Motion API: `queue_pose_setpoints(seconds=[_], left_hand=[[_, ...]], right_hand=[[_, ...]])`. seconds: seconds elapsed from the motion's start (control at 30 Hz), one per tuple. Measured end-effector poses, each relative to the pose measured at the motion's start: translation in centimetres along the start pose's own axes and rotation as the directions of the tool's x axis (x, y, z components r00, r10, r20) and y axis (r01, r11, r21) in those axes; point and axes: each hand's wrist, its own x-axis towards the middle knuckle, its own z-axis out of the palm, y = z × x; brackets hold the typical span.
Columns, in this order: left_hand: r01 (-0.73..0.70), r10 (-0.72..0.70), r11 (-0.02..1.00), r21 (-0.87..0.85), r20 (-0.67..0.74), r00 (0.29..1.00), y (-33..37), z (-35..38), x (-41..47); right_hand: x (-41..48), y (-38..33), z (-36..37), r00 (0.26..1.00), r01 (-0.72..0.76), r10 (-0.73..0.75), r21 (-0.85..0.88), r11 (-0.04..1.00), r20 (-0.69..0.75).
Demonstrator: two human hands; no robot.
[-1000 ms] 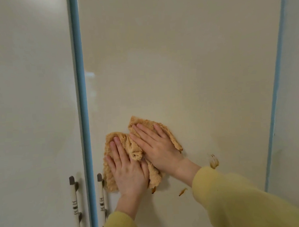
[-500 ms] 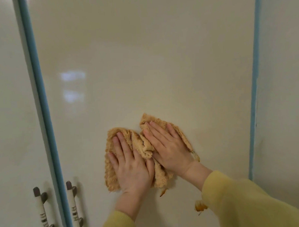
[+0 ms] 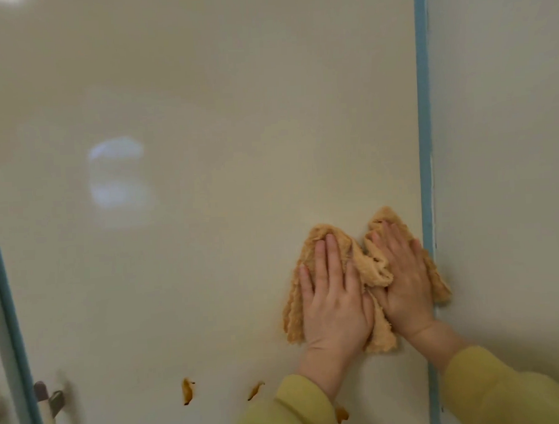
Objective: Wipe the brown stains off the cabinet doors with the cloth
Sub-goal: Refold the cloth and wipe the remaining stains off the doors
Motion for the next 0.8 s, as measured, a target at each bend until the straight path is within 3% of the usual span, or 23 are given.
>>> queue_pose_setpoints(seconds=[0.13, 0.23, 0.43, 0.57, 0.8], left_hand=[[-0.083, 0.083, 0.997, -0.008, 0.013, 0.996, 2.1, 1.0, 0.2], [-0.126, 0.127, 0.992, -0.031, 0.047, 0.991, 2.2, 1.0, 0.0], [-0.301, 0.302, 0.953, -0.031, 0.120, 0.946, -0.7, -0.1, -2.2], [-0.339, 0.333, 0.940, 0.023, 0.139, 0.933, -4.7, -1.3, -4.5], [-0.181, 0.168, 0.977, 0.108, 0.120, 0.978, -13.7, -4.0, -8.7]], right_hand=[[-1.4, 1.7, -0.2, 0.977, -0.194, 0.205, 0.142, 0.971, -0.066], [-2.5, 0.7, 0.1, 0.927, -0.335, 0.370, 0.326, 0.884, -0.051], [-5.6, -3.9, 1.5, 0.879, -0.411, 0.457, 0.269, 0.871, -0.138], [-7.8, -7.3, 3.2, 0.906, -0.393, 0.417, 0.222, 0.892, -0.074], [-7.6, -16.0, 6.3, 0.981, -0.185, 0.192, 0.135, 0.973, -0.034]])
